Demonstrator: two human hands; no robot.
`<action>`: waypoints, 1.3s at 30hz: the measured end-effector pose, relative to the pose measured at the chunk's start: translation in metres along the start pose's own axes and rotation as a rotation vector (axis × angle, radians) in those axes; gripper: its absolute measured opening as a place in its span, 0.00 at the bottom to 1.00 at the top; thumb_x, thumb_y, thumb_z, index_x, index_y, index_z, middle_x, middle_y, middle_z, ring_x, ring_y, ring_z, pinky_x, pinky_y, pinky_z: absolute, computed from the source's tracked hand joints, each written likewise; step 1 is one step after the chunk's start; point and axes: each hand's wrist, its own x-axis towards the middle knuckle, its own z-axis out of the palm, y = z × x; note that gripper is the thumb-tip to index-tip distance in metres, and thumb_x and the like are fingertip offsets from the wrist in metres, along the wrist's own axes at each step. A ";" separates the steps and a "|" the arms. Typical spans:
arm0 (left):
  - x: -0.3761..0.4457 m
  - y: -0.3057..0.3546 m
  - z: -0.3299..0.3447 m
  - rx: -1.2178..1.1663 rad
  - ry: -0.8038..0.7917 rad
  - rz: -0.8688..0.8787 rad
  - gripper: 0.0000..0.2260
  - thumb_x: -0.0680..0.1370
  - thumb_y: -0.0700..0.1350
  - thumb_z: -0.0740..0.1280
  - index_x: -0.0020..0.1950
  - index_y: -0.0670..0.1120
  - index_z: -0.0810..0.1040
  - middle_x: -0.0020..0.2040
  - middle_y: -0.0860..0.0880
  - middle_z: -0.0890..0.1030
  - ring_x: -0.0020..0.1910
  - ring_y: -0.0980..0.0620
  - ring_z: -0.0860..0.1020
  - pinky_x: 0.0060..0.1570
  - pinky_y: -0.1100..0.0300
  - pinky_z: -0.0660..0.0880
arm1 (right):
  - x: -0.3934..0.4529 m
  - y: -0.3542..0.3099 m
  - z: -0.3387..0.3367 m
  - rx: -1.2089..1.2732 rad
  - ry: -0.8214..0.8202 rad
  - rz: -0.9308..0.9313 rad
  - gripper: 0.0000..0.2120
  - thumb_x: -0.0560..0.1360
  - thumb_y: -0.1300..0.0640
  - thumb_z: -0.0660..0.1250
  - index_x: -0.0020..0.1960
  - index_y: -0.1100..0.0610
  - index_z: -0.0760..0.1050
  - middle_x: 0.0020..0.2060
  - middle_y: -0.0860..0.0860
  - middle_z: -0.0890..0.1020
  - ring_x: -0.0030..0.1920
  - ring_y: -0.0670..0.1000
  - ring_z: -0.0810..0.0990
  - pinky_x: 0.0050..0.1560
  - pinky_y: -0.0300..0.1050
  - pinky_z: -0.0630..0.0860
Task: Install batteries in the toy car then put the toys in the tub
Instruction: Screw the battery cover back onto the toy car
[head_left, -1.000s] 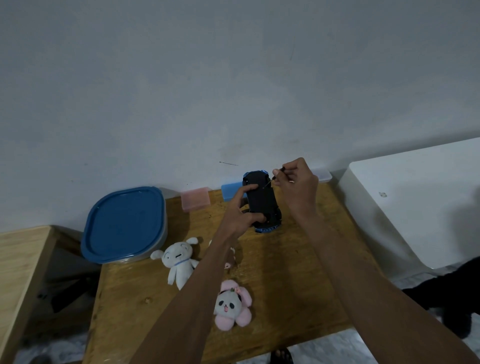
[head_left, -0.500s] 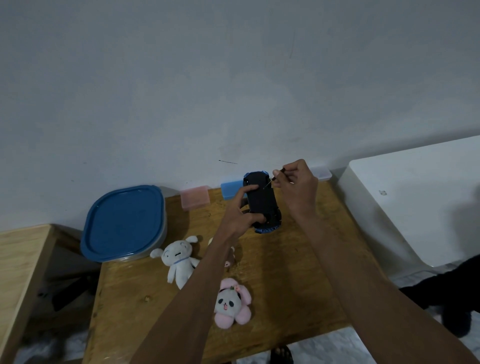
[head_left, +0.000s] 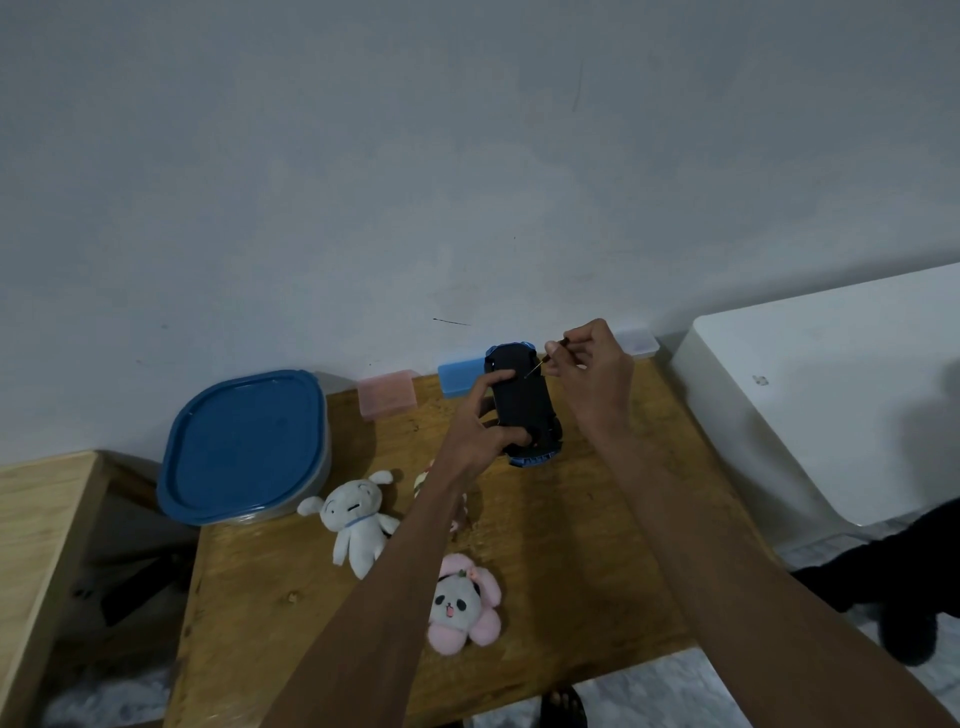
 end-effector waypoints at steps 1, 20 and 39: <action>0.000 0.000 0.000 0.008 -0.002 0.000 0.34 0.69 0.29 0.74 0.68 0.58 0.72 0.61 0.48 0.76 0.60 0.42 0.78 0.51 0.43 0.83 | 0.000 0.000 0.000 -0.012 0.000 -0.008 0.09 0.76 0.60 0.73 0.50 0.61 0.74 0.42 0.57 0.82 0.41 0.52 0.85 0.39 0.51 0.85; -0.003 0.003 -0.002 0.017 0.017 -0.009 0.34 0.69 0.30 0.74 0.67 0.58 0.72 0.62 0.46 0.76 0.58 0.44 0.79 0.49 0.43 0.83 | -0.006 -0.011 0.001 -0.165 -0.120 -0.243 0.10 0.79 0.60 0.69 0.60 0.60 0.78 0.49 0.53 0.86 0.50 0.49 0.85 0.48 0.46 0.84; -0.006 0.002 0.008 0.019 0.016 -0.008 0.34 0.67 0.31 0.75 0.67 0.57 0.73 0.62 0.46 0.78 0.59 0.43 0.79 0.52 0.41 0.82 | -0.001 -0.016 0.001 -0.206 -0.039 -0.198 0.12 0.74 0.58 0.75 0.54 0.58 0.75 0.35 0.45 0.77 0.36 0.44 0.77 0.37 0.35 0.76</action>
